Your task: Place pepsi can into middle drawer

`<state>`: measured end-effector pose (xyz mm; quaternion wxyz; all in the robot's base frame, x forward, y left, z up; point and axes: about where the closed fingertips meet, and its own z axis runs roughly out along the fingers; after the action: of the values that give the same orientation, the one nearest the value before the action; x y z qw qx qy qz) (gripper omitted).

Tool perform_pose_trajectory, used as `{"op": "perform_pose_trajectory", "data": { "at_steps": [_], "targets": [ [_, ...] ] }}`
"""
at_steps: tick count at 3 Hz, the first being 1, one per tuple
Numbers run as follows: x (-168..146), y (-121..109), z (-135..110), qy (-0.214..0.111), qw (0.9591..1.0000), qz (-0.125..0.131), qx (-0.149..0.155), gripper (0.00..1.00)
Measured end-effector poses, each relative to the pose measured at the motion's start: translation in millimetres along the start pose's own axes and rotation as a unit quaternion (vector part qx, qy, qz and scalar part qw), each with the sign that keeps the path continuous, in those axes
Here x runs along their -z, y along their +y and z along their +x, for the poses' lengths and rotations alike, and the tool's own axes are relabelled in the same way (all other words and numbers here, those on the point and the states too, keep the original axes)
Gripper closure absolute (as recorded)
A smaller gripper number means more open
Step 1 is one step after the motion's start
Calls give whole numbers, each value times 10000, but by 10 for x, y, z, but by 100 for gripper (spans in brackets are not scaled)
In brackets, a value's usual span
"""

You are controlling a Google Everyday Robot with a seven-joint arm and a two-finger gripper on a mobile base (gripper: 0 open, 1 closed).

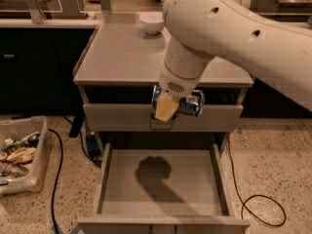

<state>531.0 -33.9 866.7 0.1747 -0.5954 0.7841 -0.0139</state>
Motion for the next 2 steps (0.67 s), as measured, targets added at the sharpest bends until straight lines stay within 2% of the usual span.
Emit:
{"op": "perform_pose_trajectory", "data": {
  "at_steps": [1,2],
  "targets": [
    [-310,561,154,293,9995,-128,-48,100],
    [-991,1054,447,820,9953,-483,-154,100]
  ]
}}
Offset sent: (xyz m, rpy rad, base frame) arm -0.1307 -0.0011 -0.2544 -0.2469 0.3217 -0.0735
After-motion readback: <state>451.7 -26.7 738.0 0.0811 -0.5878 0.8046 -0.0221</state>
